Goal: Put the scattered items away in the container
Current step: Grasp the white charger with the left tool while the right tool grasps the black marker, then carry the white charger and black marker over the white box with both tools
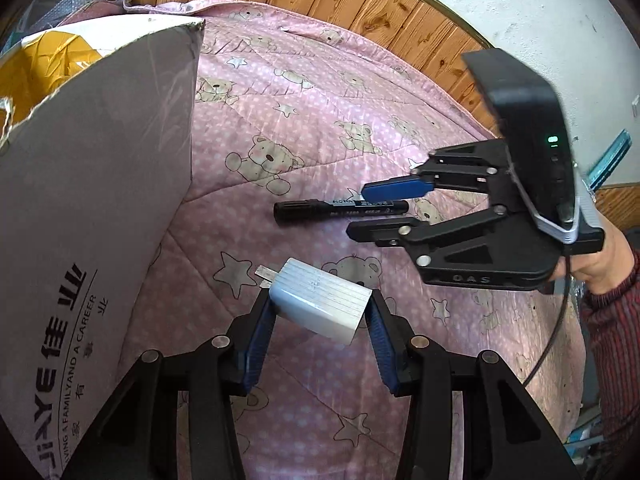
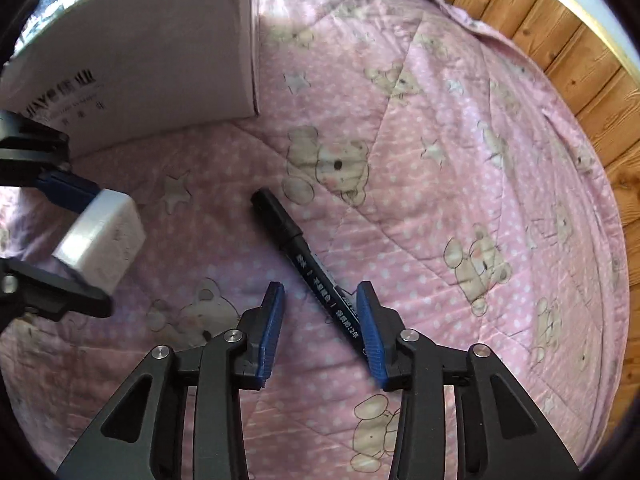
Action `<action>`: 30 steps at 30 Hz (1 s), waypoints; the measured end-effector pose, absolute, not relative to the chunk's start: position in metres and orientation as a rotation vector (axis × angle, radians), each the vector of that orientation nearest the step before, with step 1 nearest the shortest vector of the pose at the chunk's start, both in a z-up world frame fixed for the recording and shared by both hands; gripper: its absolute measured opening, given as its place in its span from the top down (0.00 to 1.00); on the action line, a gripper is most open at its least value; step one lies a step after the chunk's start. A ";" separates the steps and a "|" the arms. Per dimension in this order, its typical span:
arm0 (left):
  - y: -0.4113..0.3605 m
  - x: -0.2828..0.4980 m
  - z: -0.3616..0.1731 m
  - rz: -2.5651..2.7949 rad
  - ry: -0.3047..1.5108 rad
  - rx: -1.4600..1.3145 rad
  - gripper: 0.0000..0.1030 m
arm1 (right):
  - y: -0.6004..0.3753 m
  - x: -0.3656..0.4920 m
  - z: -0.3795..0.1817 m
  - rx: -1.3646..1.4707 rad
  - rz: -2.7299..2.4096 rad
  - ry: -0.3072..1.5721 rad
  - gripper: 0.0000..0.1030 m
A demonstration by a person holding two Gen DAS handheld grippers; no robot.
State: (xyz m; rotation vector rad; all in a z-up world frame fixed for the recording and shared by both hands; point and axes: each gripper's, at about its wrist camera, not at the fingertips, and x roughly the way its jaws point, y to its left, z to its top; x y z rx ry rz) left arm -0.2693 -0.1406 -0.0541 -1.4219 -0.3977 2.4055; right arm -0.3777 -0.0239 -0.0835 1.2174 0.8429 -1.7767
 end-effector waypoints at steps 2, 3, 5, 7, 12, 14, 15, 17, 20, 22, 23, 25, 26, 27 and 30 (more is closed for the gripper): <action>-0.141 -0.269 -0.053 2.409 -0.406 -1.421 0.54 | -0.016 -0.390 -0.084 1.285 -1.777 0.718 0.87; -0.141 -0.269 -0.052 2.413 -0.410 -1.421 0.54 | -0.013 -0.390 -0.085 1.297 -1.778 0.707 0.87; -0.142 -0.269 -0.049 2.413 -0.417 -1.406 0.54 | -0.003 -0.388 -0.084 1.336 -1.785 0.614 0.87; -0.143 -0.268 -0.045 2.412 -0.422 -1.392 0.54 | 0.008 -0.381 -0.081 1.359 -1.810 0.520 0.87; -0.139 -0.261 -0.036 2.409 -0.394 -1.365 0.54 | 0.026 -0.347 -0.071 1.394 -1.889 0.275 0.87; -0.139 -0.255 -0.030 2.408 -0.379 -1.354 0.54 | 0.028 -0.327 -0.067 1.394 -1.925 0.224 0.87; -0.138 -0.250 -0.026 2.412 -0.359 -1.350 0.54 | 0.028 -0.318 -0.064 1.392 -1.944 0.195 0.87; -0.137 -0.242 -0.020 2.426 -0.321 -1.348 0.54 | 0.028 -0.300 -0.061 1.394 -1.979 0.142 0.87; -0.138 -0.227 -0.009 2.442 -0.269 -1.344 0.54 | 0.030 -0.276 -0.051 1.390 -2.023 0.057 0.87; -0.141 -0.214 -0.001 2.451 -0.254 -1.338 0.54 | 0.027 -0.261 -0.043 1.377 -2.048 0.004 0.87; -0.143 -0.208 0.003 2.459 -0.237 -1.333 0.54 | 0.027 -0.252 -0.038 1.369 -2.060 -0.036 0.87; -0.146 -0.194 0.012 2.473 -0.212 -1.315 0.54 | 0.028 -0.233 -0.030 1.351 -2.084 -0.102 0.87; -0.147 -0.188 0.016 2.478 -0.207 -1.308 0.54 | 0.026 -0.224 -0.027 1.343 -2.097 -0.138 0.87; -0.149 -0.181 0.021 2.482 -0.198 -1.301 0.54 | 0.025 -0.216 -0.023 1.335 -2.104 -0.174 0.87; -0.154 -0.162 0.033 2.498 -0.181 -1.277 0.54 | 0.022 -0.193 -0.012 1.311 -2.142 -0.254 0.87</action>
